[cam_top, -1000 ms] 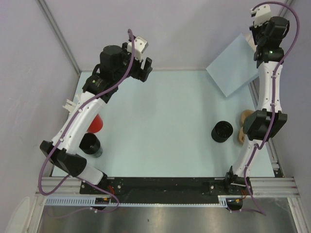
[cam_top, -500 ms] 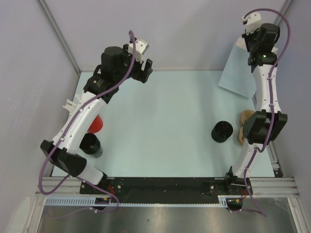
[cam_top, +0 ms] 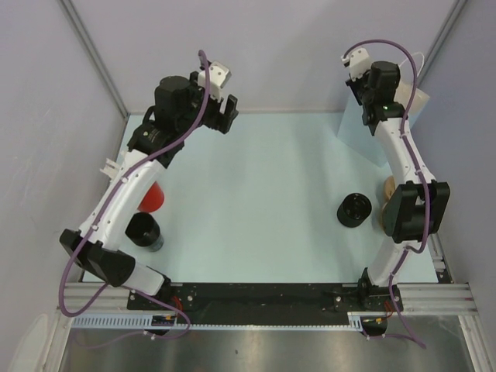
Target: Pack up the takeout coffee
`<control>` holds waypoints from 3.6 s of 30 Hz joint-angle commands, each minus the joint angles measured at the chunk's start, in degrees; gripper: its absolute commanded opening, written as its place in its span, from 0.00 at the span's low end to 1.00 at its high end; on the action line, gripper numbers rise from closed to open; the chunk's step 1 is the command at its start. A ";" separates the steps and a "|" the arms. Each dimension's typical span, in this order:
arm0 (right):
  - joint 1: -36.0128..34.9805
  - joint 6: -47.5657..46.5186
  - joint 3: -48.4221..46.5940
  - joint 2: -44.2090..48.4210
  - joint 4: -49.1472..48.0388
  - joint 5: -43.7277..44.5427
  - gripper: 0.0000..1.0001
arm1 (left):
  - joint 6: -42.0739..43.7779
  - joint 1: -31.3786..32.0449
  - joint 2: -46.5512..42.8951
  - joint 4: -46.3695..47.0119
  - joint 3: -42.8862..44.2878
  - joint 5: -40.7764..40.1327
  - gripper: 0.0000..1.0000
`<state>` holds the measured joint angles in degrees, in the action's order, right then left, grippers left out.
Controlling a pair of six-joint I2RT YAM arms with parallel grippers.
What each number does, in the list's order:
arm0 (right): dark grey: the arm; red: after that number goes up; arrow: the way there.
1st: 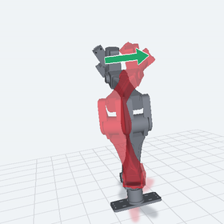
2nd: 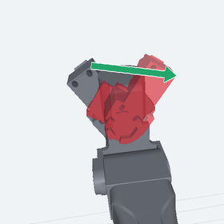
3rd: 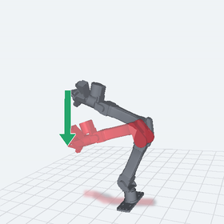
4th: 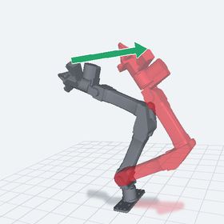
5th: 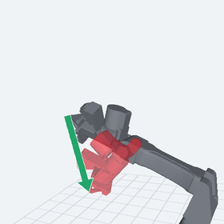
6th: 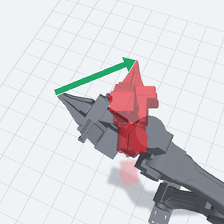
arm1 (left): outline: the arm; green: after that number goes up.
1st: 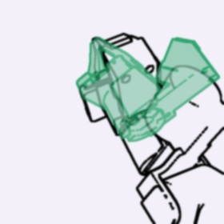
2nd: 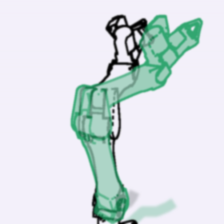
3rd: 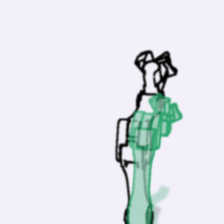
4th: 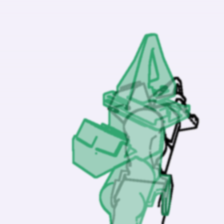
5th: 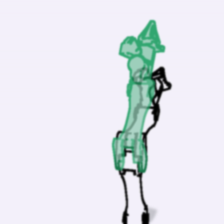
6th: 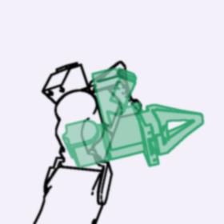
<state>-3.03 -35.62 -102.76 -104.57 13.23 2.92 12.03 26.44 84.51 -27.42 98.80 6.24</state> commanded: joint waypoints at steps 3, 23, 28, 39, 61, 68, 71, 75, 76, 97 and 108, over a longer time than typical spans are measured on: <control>0.48 -0.24 -1.57 2.97 -4.36 2.53 0.00 | -0.61 -0.68 -2.77 2.55 -1.33 1.32 0.80; -0.58 1.95 -4.99 2.80 -1.72 2.09 0.13 | -0.70 -1.30 -3.39 2.55 -1.95 1.85 0.82; -0.57 2.65 -4.99 4.72 -0.05 1.30 0.60 | 0.71 -1.48 -4.26 1.41 -1.77 1.84 0.91; -1.28 8.27 -7.89 10.96 10.83 -4.91 1.00 | 8.00 -2.00 -11.11 -5.52 -5.73 2.11 0.99; -24.56 5.73 21.46 31.02 27.10 -26.12 1.00 | 15.74 -10.35 -33.88 -33.66 -25.84 -9.94 0.99; -29.75 6.09 26.47 29.61 25.18 -24.72 1.00 | 16.97 -12.90 -40.30 -37.88 -34.20 -7.21 0.91; -30.63 5.38 27.78 29.25 25.26 -24.71 1.00 | 17.15 -14.39 -41.70 -39.73 -36.31 -4.33 0.84; -30.81 4.94 28.05 29.08 25.44 -24.98 1.00 | 16.97 -18.07 -43.02 -40.96 -37.71 -0.98 0.81; -30.81 4.77 28.14 28.99 25.52 -25.07 1.00 | 16.88 -18.87 -43.37 -41.48 -38.07 -0.01 0.81; -30.99 4.85 30.16 26.97 24.91 -26.65 0.97 | 27.87 -44.09 -37.49 -38.67 -45.72 15.98 0.58; -31.07 4.59 30.78 26.97 24.56 -26.47 0.95 | 30.42 -48.23 -35.03 -39.03 -44.75 19.86 0.49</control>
<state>-33.69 -30.50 -72.01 -77.71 39.09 -22.98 39.79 -20.91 49.30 -66.98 53.52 22.46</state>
